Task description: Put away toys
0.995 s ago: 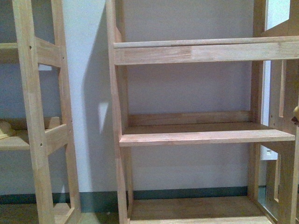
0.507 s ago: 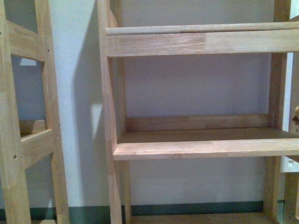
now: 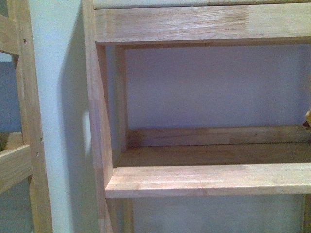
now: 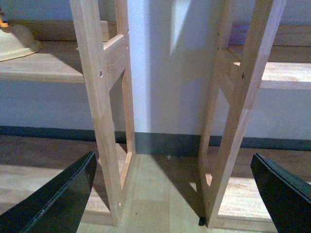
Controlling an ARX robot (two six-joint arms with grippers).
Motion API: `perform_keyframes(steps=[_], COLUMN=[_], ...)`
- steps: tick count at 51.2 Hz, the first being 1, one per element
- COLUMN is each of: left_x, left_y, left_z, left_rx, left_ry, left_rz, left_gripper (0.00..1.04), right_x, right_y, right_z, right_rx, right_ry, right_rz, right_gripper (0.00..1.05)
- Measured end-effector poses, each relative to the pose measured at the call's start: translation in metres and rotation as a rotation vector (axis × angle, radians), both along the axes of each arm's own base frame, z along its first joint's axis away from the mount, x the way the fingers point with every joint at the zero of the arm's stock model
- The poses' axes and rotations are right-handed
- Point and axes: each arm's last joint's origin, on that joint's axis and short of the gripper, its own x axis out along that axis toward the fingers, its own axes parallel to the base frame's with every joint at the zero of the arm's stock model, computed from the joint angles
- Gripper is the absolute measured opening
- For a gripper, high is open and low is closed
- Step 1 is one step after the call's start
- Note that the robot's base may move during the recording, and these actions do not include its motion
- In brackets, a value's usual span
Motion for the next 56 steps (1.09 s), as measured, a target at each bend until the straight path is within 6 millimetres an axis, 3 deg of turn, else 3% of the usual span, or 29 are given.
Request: perform_keyframes(steps=[32,34,45,56], left_x=[0.000,0.000,0.000,0.000], left_y=[0.000,0.000,0.000,0.000], left_z=[0.000,0.000,0.000,0.000], left_rx=[0.000,0.000,0.000,0.000], left_ry=[0.000,0.000,0.000,0.000], left_rz=[0.000,0.000,0.000,0.000], left_gripper=[0.98,0.98,0.98,0.98], right_x=[0.002,0.004,0.001,0.006], right_y=[0.003,0.006,0.033,0.051], right_z=[0.001,0.008,0.098,0.142], right_rx=[-0.039,-0.056,-0.110,-0.171], right_ry=[0.044,0.048,-0.128,-0.184], right_rz=[-0.059,-0.077,-0.002,0.069], right_gripper=[0.10,0.10,0.10,0.10])
